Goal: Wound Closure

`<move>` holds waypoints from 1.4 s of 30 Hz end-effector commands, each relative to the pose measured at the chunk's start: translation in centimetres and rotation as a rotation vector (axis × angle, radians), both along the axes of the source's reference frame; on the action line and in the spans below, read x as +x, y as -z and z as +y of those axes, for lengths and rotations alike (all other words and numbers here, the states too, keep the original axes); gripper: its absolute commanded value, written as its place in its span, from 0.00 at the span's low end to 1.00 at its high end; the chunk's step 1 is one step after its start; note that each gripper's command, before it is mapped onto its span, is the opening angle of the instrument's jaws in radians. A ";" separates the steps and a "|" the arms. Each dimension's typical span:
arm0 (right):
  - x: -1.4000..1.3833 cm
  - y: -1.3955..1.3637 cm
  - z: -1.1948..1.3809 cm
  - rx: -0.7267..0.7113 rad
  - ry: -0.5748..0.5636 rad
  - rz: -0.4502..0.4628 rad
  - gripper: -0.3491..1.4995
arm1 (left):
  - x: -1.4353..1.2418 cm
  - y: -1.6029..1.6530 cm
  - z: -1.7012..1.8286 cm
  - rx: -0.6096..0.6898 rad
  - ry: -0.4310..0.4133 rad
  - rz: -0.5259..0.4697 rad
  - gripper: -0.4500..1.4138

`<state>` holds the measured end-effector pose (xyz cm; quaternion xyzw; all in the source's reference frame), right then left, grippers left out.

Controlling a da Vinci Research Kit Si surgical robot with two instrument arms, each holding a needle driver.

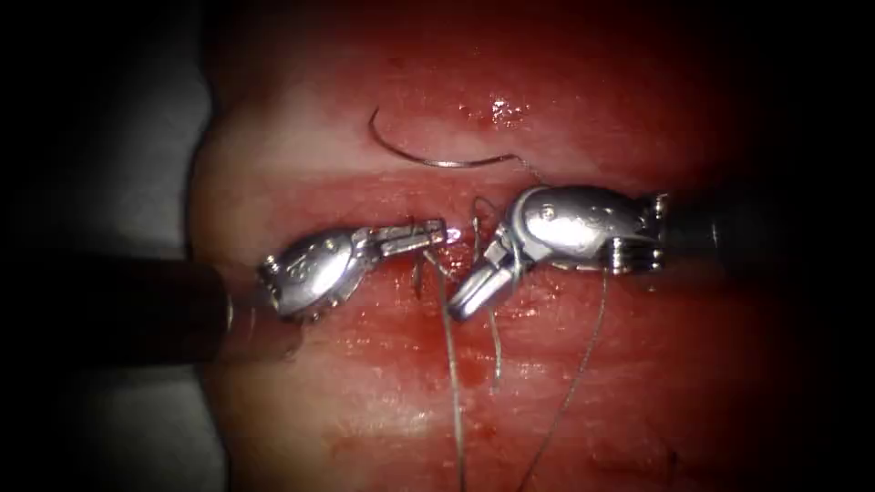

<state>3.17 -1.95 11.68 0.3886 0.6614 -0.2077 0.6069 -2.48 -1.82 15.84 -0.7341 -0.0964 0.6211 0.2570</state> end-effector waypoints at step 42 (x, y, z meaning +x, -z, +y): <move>0.19 -0.60 -0.44 -0.813 0.535 -0.336 0.02 | 0.05 0.10 -0.31 0.014 -0.019 -0.014 0.00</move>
